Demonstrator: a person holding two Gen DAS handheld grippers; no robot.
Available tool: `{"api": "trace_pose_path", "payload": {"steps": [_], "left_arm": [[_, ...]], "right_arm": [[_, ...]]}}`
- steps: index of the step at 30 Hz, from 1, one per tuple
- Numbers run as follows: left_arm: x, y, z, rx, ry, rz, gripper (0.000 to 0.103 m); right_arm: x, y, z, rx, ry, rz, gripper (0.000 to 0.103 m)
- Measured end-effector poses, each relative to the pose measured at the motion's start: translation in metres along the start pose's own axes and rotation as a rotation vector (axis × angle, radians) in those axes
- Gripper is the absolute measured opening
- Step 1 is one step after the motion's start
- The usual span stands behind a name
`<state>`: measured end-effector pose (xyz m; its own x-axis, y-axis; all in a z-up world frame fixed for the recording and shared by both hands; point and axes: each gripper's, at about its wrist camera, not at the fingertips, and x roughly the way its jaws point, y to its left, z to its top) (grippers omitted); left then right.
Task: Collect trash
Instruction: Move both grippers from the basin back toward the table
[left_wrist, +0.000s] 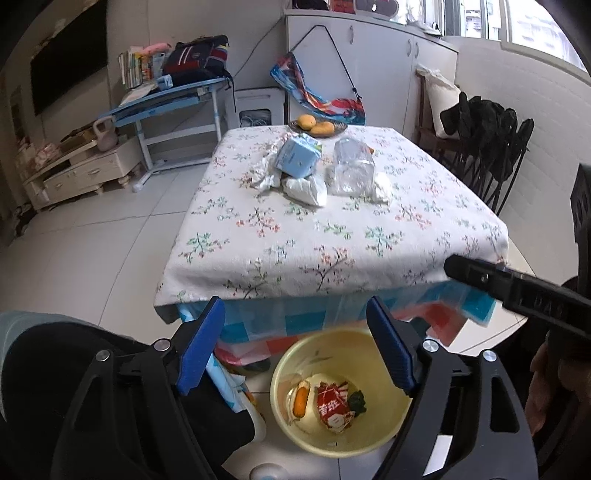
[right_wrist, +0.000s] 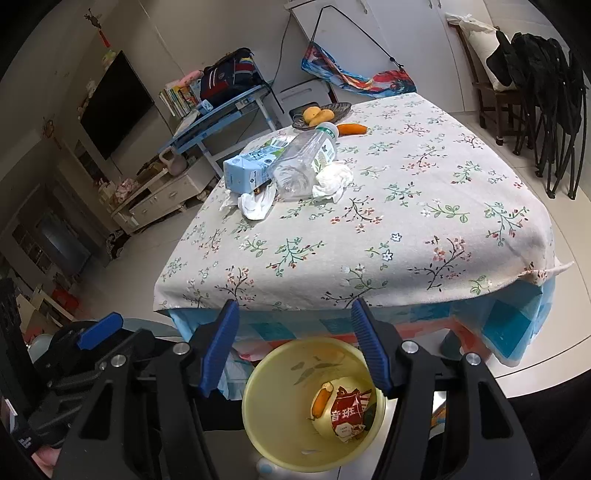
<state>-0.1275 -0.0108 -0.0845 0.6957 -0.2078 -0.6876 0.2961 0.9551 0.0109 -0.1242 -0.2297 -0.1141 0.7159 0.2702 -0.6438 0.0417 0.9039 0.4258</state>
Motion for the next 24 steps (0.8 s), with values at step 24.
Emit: {"api": "trace_pose_path", "payload": {"steps": [24], "left_arm": [[0.051,0.029,0.116,-0.104,-0.086,0.001,0.082]], "right_arm": [[0.048,0.0,0.07,-0.107,0.027,-0.09,0.062]]}}
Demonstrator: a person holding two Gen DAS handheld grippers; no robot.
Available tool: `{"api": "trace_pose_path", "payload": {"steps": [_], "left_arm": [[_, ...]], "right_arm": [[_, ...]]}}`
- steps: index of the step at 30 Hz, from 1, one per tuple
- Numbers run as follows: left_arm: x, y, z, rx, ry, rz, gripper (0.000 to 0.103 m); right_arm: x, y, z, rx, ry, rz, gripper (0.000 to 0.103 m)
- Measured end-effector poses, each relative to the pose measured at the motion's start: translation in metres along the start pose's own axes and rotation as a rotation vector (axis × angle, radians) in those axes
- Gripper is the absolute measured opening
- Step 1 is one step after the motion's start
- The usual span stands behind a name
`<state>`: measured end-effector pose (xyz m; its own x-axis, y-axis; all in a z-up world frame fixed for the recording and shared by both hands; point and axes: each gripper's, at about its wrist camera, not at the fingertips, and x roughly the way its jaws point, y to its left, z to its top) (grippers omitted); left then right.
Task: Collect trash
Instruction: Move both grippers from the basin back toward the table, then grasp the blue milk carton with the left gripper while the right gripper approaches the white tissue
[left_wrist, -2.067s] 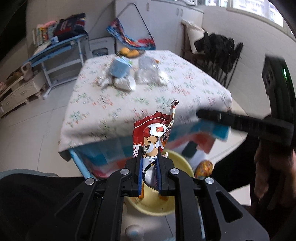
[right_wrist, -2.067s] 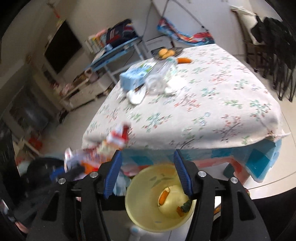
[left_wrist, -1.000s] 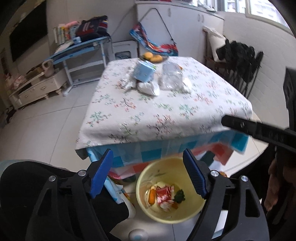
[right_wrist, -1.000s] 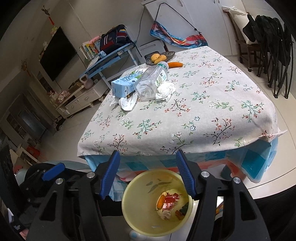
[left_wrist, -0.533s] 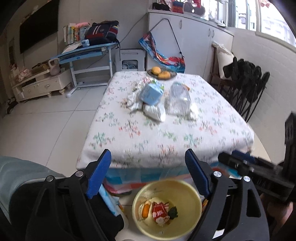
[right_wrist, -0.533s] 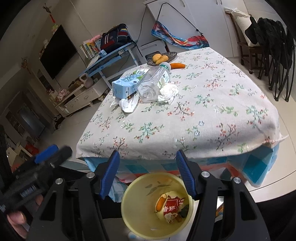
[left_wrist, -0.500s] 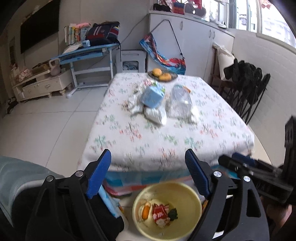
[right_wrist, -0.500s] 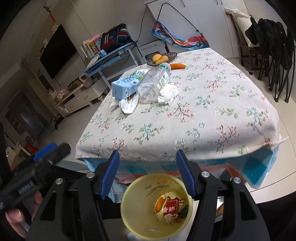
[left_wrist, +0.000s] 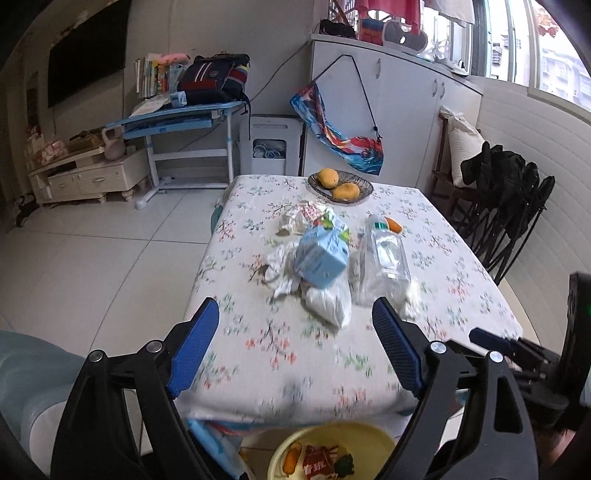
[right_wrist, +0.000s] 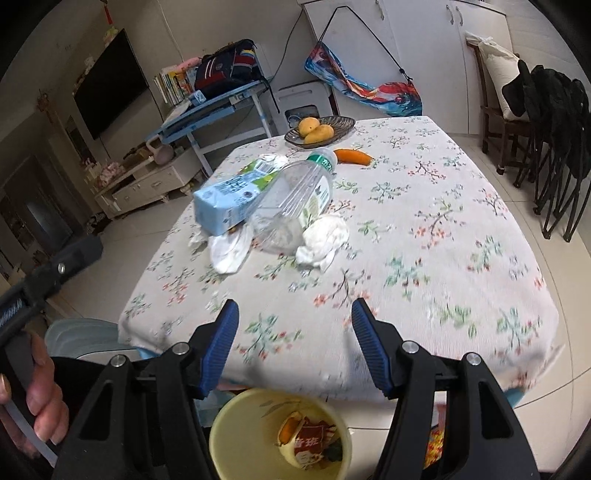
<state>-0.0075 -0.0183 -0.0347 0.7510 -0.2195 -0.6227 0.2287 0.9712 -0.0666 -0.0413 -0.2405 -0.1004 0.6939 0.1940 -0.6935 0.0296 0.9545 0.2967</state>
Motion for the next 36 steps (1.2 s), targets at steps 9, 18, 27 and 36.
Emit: {"api": "trace_pose_path", "payload": {"steps": [9,18,27,36], "left_arm": [[0.064,-0.017,0.048,0.029,0.028,-0.029,0.082],[0.143,-0.036,0.074,0.108,0.171,-0.009,0.082],[0.18,-0.044,0.071,0.18,0.278,-0.024,0.081],[0.194,-0.055,0.068,0.256,0.304,-0.035,0.055]], "right_arm": [[0.032,-0.003,0.021,-0.011,0.026,-0.005,0.062],[0.054,-0.007,0.026,-0.006,0.058,-0.006,0.062],[0.063,-0.012,0.029,0.012,0.077,0.011,0.062],[0.072,-0.008,0.031,-0.026,0.084,-0.003,0.062]]}}
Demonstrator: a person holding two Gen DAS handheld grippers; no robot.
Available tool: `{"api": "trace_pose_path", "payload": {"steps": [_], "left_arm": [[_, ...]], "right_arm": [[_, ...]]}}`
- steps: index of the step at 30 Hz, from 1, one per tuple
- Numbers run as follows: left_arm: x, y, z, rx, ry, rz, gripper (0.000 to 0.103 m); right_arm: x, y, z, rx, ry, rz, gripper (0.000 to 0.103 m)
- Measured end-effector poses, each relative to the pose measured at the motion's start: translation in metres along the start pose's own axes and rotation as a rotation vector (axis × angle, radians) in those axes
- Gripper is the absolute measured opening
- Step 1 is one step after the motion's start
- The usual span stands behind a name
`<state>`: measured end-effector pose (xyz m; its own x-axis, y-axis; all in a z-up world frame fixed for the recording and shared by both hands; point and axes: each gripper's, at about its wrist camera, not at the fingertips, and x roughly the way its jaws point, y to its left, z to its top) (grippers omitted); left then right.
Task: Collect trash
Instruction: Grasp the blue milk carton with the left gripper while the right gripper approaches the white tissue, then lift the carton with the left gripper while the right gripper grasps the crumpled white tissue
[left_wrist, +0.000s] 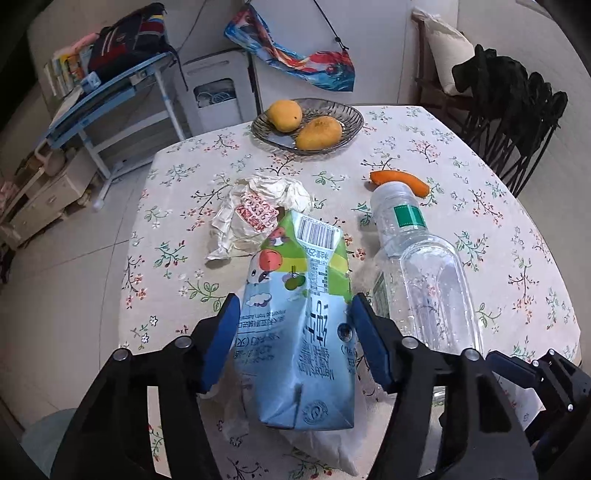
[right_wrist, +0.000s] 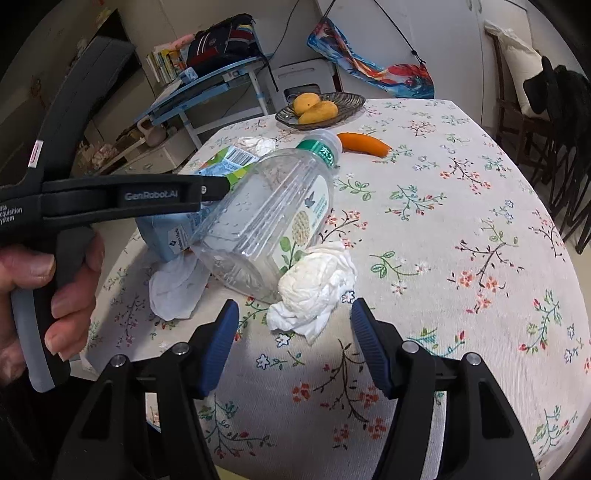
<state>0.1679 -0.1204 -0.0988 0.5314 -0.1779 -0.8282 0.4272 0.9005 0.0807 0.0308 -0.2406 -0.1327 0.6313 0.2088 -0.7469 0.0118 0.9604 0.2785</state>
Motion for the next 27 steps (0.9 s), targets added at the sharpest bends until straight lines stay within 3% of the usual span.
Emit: {"api": "trace_pose_path", "payload": {"steps": [2,9,17,27], "left_arm": [[-0.003,0.001,0.001,0.002,-0.012,-0.011,0.041],[0.003,0.006,0.003,-0.024,0.028,-0.088,0.041],[0.001,0.002,0.001,-0.017,0.009,-0.082,0.04],[-0.038,0.064,0.004,-0.297,-0.146,-0.183,0.04]], "right_arm": [[0.002,0.0,0.0,0.001,-0.001,0.0,0.062],[0.003,-0.001,0.002,0.005,-0.002,0.003,0.062],[0.002,-0.002,0.002,0.011,-0.006,0.006,0.06],[0.001,-0.001,0.003,0.011,-0.02,0.016,0.028]]}}
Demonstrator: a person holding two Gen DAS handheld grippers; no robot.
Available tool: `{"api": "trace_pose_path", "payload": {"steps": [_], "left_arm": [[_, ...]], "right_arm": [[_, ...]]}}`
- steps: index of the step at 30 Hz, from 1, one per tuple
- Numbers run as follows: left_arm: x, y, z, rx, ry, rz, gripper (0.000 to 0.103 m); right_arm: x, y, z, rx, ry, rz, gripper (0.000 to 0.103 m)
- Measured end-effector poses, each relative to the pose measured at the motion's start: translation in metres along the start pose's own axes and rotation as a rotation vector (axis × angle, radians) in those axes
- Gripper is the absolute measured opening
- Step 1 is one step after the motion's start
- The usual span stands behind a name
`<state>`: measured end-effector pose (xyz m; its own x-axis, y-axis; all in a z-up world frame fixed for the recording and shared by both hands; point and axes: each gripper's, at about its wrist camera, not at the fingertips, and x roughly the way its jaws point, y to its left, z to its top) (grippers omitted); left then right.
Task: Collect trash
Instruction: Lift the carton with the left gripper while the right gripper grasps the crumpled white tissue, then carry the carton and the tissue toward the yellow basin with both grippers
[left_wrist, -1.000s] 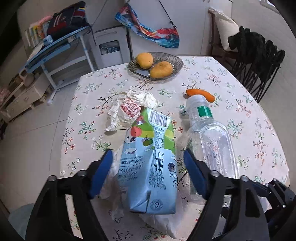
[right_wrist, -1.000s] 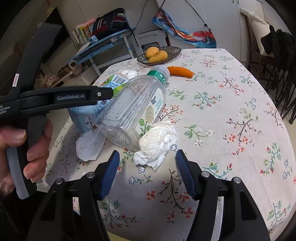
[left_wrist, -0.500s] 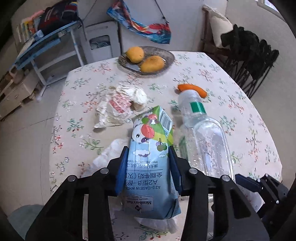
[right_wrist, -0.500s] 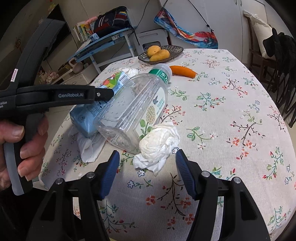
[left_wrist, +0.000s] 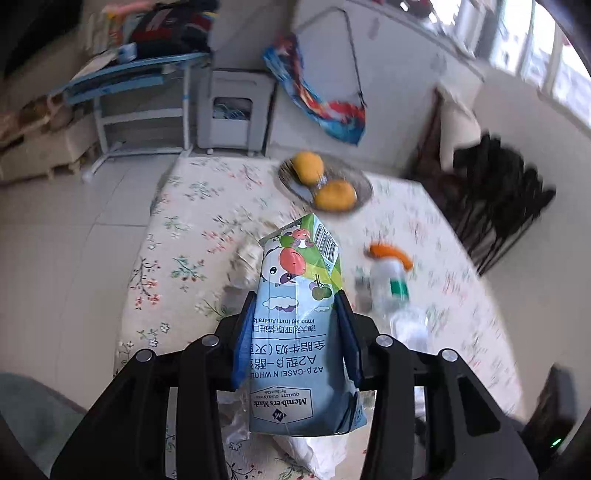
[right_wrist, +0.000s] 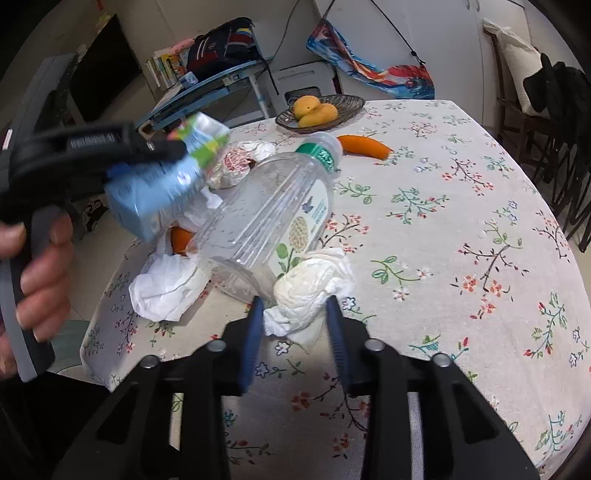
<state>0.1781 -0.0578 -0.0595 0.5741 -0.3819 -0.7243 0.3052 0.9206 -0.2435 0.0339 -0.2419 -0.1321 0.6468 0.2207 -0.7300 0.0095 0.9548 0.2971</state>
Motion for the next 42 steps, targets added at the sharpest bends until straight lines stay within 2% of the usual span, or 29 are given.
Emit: {"api": "trace_pose_path", "payload": {"steps": [4,13,20,31,38,42], "left_arm": [[-0.007,0.015,0.004,-0.081,-0.023,-0.029,0.04],[-0.025,0.021,0.001,-0.106,-0.082,-0.014,0.04],[-0.036,0.021,-0.003,-0.096,-0.112,-0.002,0.04],[-0.066,0.021,-0.02,-0.077,-0.174,0.023,0.04],[-0.083,0.026,-0.042,-0.086,-0.176,0.029,0.04],[-0.094,0.019,-0.062,-0.053,-0.177,0.044,0.04]], "right_arm": [[-0.001,0.004,-0.001,-0.018,-0.005,0.005,0.024],[-0.009,0.003,-0.003,0.0,-0.027,0.025,0.022],[-0.019,0.002,-0.006,0.033,-0.041,0.064,0.022],[-0.031,0.016,-0.012,0.006,-0.06,0.106,0.022],[-0.042,0.028,-0.023,-0.014,-0.073,0.13,0.022],[-0.05,0.035,-0.033,-0.029,-0.078,0.144,0.022]]}}
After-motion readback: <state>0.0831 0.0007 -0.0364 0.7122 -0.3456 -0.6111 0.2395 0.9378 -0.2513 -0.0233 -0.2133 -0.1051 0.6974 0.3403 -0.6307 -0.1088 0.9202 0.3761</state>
